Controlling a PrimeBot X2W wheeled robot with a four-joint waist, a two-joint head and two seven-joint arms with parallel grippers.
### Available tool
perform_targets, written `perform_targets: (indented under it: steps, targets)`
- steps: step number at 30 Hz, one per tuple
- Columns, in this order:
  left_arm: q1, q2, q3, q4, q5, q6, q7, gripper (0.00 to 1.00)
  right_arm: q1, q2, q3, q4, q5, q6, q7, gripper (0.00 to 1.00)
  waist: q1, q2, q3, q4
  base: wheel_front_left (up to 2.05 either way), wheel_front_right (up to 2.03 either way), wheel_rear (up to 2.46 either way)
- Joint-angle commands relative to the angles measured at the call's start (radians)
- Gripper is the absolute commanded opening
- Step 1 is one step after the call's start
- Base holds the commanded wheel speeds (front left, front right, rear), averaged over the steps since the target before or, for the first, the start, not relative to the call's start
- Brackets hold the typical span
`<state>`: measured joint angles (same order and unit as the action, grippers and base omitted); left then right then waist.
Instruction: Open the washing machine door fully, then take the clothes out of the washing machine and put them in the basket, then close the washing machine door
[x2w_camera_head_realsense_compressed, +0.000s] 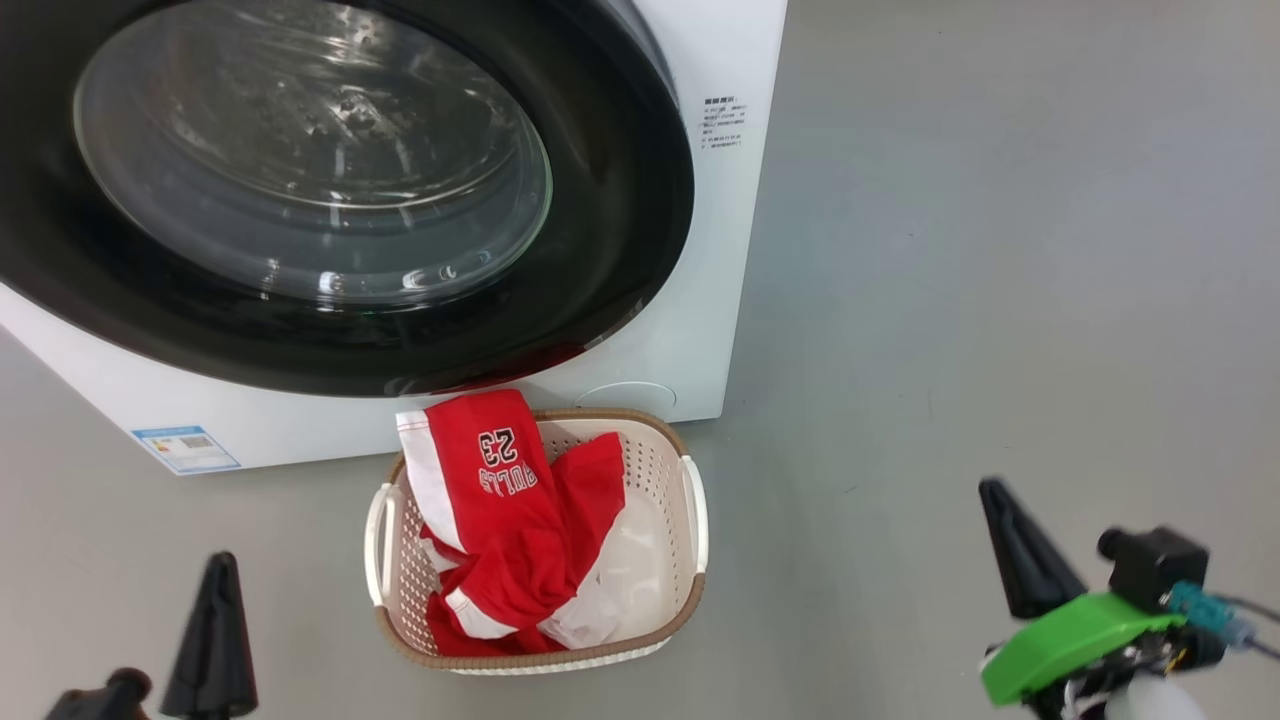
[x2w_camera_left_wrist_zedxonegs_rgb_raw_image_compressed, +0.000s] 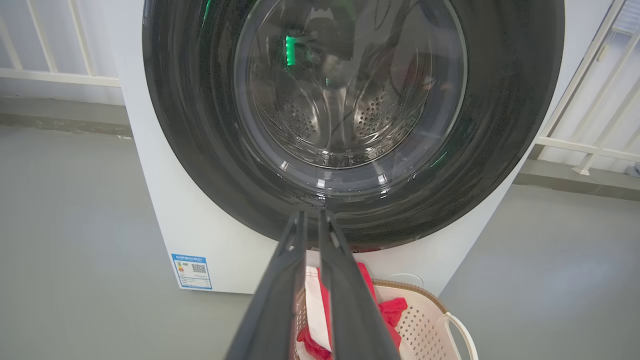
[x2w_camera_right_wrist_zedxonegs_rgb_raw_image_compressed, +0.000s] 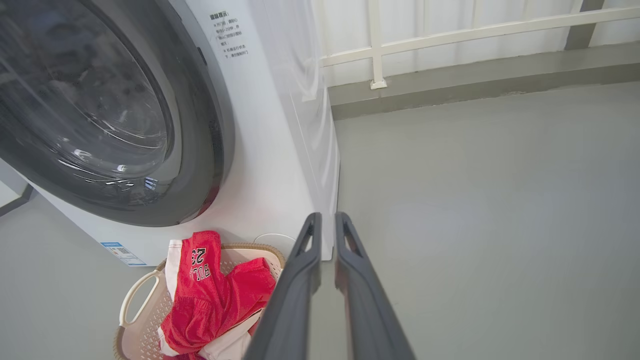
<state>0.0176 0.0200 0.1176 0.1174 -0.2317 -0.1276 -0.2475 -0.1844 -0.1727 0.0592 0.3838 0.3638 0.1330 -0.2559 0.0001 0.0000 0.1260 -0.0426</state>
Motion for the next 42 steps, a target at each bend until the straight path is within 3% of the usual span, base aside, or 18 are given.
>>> perform_targets:
  steps: [1, 8, 13, 42]
  targets:
    - [0.000, -0.004, -0.001, 0.012, -0.001, 0.000, 0.001, 0.00, 0.008, 0.006, 0.000, 0.012, 0.001, 0.000, 0.000, 0.00, 0.0000, 0.0000, 0.000, 0.000, 0.00, 0.00, 0.00]
    - [-0.004, -0.004, -0.002, 0.019, -0.074, 0.000, 0.020, 0.00, 0.017, 0.014, -0.007, 0.006, 0.069, 0.000, 0.018, 0.00, 0.0023, 0.0000, -0.009, 0.002, 0.00, 0.00, 0.00]
    - [-0.010, -0.003, -0.003, 0.026, -0.129, 0.000, 0.034, 0.00, 0.019, 0.017, -0.013, 0.002, 0.119, 0.000, 0.032, 0.00, 0.0001, 0.0000, -0.012, 0.004, 0.00, 0.00, 0.00]
    - [-0.041, 0.006, -0.002, 0.054, -0.448, -0.001, 0.118, 0.00, 0.033, 0.040, -0.048, -0.034, 0.412, -0.001, 0.114, 0.00, 0.0000, 0.0000, -0.040, 0.014, 0.00, 0.00, 0.00]
